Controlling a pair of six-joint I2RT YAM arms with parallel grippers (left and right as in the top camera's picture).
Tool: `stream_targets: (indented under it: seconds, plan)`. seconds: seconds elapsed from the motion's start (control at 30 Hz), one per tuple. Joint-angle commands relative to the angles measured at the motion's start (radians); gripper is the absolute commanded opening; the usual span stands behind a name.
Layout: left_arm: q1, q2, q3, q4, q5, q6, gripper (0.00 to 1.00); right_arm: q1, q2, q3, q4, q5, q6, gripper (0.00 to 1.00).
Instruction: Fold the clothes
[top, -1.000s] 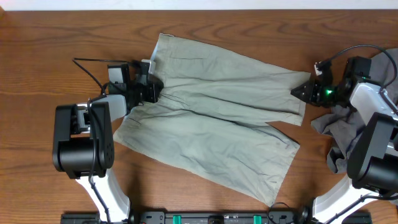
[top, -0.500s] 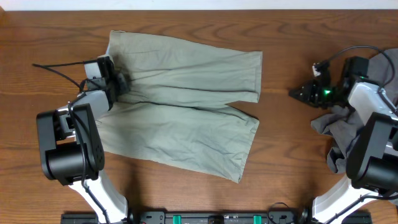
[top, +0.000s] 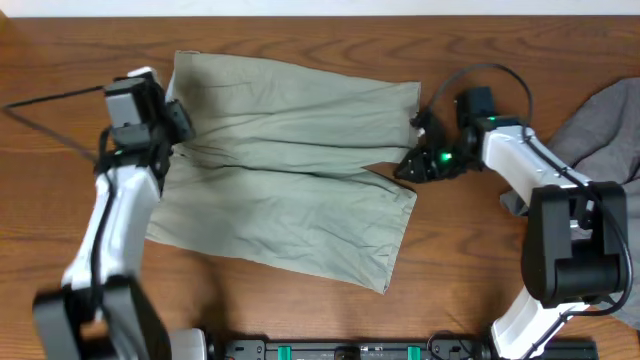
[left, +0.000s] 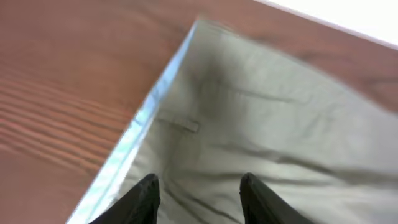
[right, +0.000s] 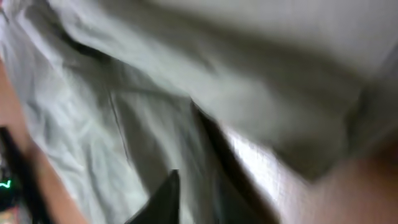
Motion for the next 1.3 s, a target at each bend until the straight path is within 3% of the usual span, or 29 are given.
stream_targets:
  seconds: [0.0, 0.07, 0.17, 0.3, 0.47, 0.53, 0.67, 0.77, 1.0, 1.27]
  plan:
    - [0.002, -0.106, 0.005, -0.092, -0.006, -0.001, 0.44, 0.044, -0.013, 0.006, 0.140, 0.025, 0.057, 0.01]
    - [0.001, -0.147, 0.005, -0.153, 0.003, 0.000, 0.44, 0.063, -0.009, 0.006, 0.200, 0.010, 0.153, 0.01]
    - [0.001, -0.196, 0.005, -0.282, 0.005, 0.003, 0.45, 0.096, -0.007, 0.006, 0.182, -0.047, 0.135, 0.01]
    - [0.001, -0.201, 0.005, -0.450, 0.005, -0.005, 0.44, 0.149, -0.007, 0.006, 0.022, -0.122, -0.064, 0.01]
    - [0.001, -0.180, 0.004, -0.579, 0.008, -0.013, 0.49, 0.202, -0.007, 0.006, -0.170, -0.050, -0.238, 0.06]
    - [0.001, -0.167, 0.004, -0.603, 0.008, -0.013, 0.51, 0.217, -0.004, 0.004, -0.172, 0.088, -0.177, 0.06]
    - [0.001, -0.150, 0.004, -0.627, 0.008, -0.013, 0.54, 0.240, 0.023, -0.014, -0.089, 0.456, 0.076, 0.06]
    - [0.001, -0.145, 0.004, -0.637, 0.008, -0.012, 0.55, 0.238, 0.064, -0.039, -0.022, 0.597, 0.198, 0.07]
    - [0.001, -0.145, 0.004, -0.653, 0.008, -0.012, 0.61, 0.185, 0.149, -0.043, 0.059, 0.748, 0.306, 0.06]
    - [0.001, -0.103, 0.002, -0.751, 0.008, -0.013, 0.68, 0.107, 0.145, -0.003, 0.103, 0.621, 0.283, 0.15]
